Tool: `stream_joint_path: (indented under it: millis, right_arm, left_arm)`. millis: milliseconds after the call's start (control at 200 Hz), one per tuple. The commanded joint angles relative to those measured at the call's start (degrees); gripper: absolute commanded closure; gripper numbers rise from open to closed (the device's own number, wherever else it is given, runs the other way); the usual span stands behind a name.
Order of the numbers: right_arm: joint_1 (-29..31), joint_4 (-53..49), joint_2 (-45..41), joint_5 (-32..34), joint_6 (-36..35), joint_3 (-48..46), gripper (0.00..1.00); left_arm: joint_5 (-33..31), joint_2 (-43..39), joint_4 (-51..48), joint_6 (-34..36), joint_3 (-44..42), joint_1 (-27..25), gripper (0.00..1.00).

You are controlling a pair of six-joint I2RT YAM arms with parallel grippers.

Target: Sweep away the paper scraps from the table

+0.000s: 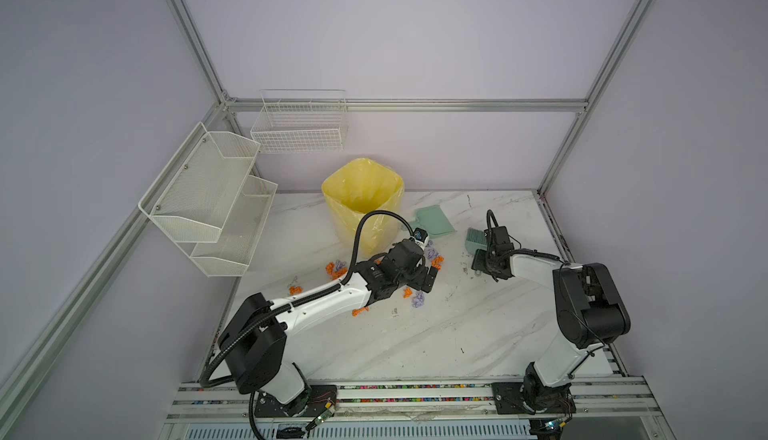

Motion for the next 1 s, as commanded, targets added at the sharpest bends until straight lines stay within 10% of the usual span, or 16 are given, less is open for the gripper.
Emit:
stream_joint_path:
  millis: [0,995]
  right_arm:
    - [0.4,-0.7,-1.7,-1.8,-0.4,-0.7,0.39]
    - [1.1,1.0,-3.8,-5.7,-2.2,-1.9,0.91]
  left_arm:
    - [4.2,3.1,1.8,-1.5,8.8,0.0,0.0]
    - [7.2,20.4,-7.5,-8.1,25.5,11.4,0.0]
